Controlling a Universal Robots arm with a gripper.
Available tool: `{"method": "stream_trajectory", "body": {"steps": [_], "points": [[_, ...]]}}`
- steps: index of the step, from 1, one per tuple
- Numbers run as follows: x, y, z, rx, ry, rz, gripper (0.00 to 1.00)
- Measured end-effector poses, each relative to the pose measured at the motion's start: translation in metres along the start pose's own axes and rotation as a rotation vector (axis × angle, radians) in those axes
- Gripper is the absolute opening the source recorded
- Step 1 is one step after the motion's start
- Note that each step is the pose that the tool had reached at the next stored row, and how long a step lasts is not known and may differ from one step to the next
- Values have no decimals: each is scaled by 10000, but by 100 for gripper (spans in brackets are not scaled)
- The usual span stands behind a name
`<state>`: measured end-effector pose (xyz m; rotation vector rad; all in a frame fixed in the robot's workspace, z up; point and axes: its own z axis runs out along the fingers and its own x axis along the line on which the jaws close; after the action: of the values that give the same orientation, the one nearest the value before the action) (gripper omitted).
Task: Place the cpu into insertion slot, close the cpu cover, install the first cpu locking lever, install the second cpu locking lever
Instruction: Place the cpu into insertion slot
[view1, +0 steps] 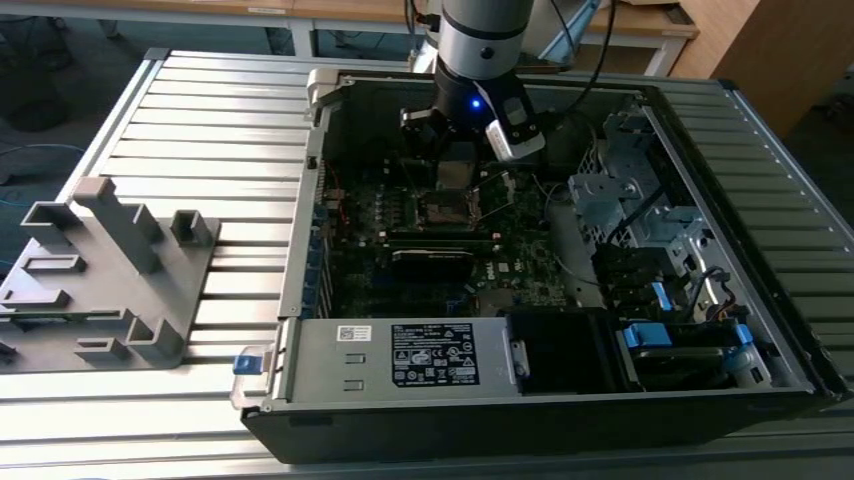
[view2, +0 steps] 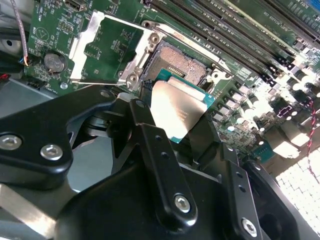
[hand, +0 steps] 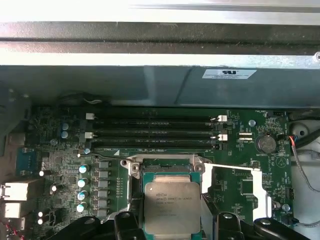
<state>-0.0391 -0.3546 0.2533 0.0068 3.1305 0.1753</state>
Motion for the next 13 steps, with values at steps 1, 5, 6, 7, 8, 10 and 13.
{"method": "stream_trajectory", "body": {"steps": [1,5,6,7,8,10,13], "points": [[0,0,1,-1,0,0,54],[2,-4,33,-2,-66,-6,54],[2,-5,43,-3,-109,-11,54],[2,-6,51,-2,-146,-16,54],[2,-7,59,-3,-185,-19,54],[2,-8,63,3,-209,-24,54],[2,-9,70,34,-213,-24,54]]}}
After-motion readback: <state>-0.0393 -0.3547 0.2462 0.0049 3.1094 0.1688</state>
